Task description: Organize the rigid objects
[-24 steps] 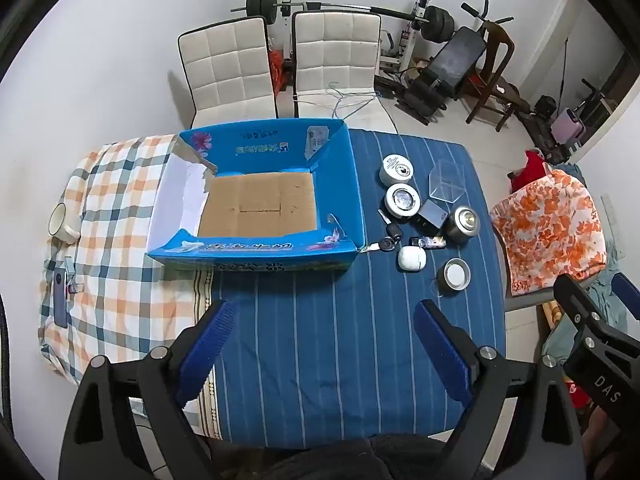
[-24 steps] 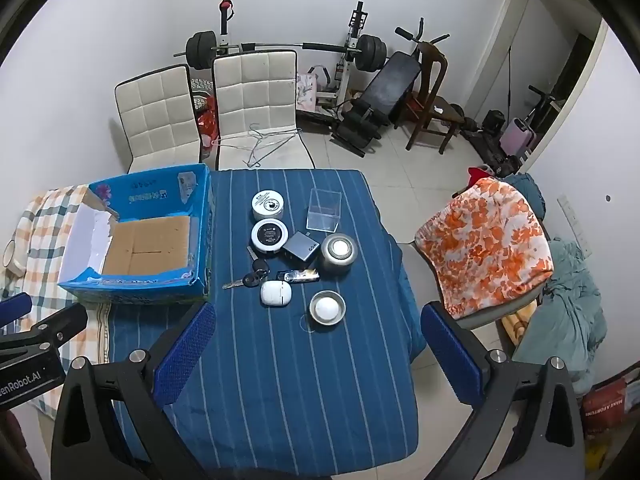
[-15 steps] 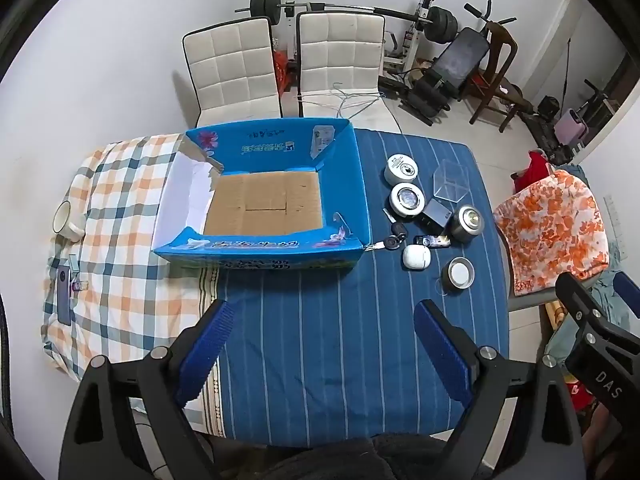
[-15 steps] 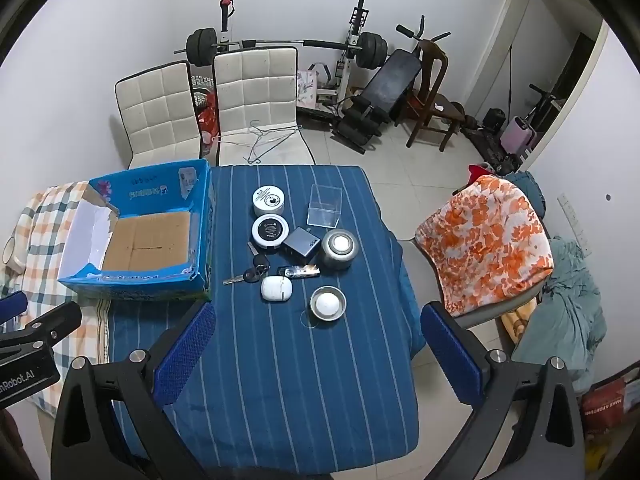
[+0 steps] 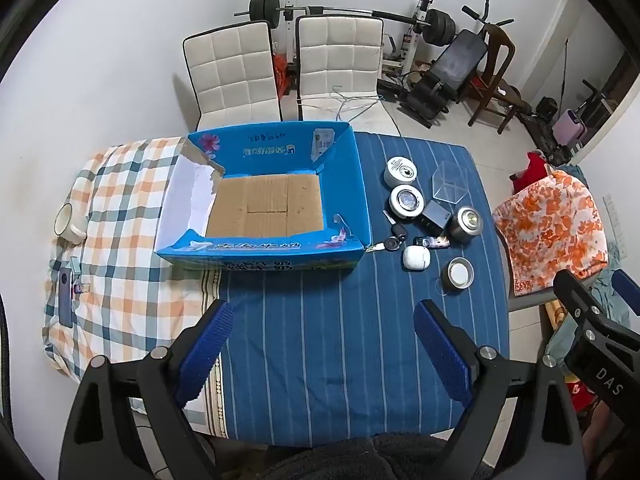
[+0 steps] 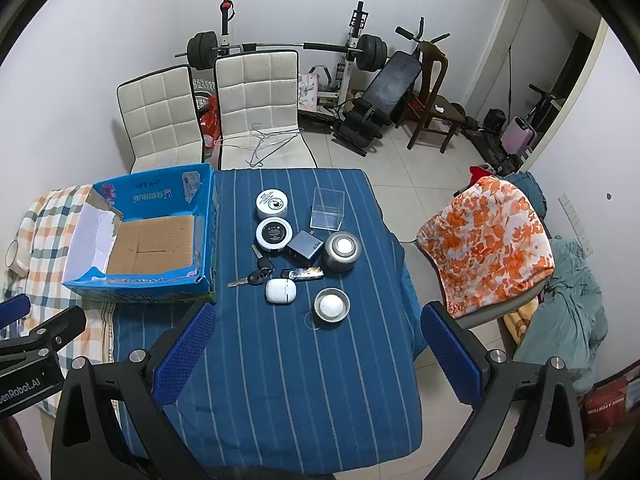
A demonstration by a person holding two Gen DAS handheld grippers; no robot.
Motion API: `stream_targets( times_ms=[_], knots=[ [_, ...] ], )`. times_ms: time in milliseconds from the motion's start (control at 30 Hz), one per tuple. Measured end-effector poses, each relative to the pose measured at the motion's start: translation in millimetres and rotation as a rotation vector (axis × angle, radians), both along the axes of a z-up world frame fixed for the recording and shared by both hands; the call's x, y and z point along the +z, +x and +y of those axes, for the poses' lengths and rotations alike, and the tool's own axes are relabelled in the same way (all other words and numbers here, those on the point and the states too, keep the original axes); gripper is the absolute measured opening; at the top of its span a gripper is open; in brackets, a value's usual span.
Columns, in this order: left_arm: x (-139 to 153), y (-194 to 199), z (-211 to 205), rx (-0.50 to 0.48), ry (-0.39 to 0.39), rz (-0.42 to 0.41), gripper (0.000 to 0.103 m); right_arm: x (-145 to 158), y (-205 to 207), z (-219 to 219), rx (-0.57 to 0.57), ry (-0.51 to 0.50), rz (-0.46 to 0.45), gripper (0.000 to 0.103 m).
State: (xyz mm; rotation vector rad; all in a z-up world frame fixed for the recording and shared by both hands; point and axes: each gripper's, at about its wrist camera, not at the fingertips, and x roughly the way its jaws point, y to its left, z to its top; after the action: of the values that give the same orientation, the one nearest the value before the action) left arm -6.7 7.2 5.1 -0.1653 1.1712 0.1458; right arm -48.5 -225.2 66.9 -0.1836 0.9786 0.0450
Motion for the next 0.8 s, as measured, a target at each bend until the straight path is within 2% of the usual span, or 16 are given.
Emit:
stream_targets(
  times_ms=[800],
  knots=[
    [10,-1,7,0.000,0.016,-0.004,0.093,-4,7,12,-0.002,0.012,0.007,0.103]
  ],
)
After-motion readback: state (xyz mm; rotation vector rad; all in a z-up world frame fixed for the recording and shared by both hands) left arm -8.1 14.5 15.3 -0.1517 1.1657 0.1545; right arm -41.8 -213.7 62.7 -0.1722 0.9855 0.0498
